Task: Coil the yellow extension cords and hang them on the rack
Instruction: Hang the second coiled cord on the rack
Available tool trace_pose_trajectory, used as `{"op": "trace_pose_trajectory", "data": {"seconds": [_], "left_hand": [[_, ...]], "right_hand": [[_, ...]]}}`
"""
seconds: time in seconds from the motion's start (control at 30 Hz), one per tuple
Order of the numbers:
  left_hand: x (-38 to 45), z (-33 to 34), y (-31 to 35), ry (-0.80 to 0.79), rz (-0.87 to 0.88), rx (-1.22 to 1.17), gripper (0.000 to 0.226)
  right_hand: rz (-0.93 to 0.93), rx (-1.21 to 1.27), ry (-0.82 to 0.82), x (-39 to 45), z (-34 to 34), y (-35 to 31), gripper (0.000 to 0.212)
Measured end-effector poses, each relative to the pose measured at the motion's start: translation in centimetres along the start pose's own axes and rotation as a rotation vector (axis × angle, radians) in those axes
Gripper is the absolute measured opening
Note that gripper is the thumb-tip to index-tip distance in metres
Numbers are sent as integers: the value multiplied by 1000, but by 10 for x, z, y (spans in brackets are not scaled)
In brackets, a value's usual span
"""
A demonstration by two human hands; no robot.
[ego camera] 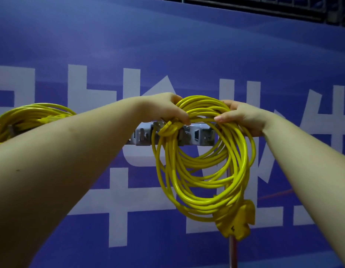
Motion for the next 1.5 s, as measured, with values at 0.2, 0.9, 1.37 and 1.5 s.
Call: {"op": "trace_pose_trajectory", "data": {"seconds": [0.2,0.9,1.37,1.5], "left_hand": [[1,2,4,18,21,-19,43],[-4,-5,-6,-54,10,106,49],[-16,9,-23,3,37,-27,61],[-19,11,-21,5,40,-34,62]], "right_hand": [[83,-32,-91,-4,9,5,33],[35,-175,26,6,13,-1,51],[-8,-116,108,2,4,6,62],[-62,-102,162,-3,2,6,62]]}}
Point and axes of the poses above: each hand's wrist, its own x-axis towards the middle knuckle, its own z-axis out of the palm, y = z × x, the point moved 8 cm from there along x, towards the middle knuckle, and after that the axes turned 14 degrees about x, right-handed, at the moved point
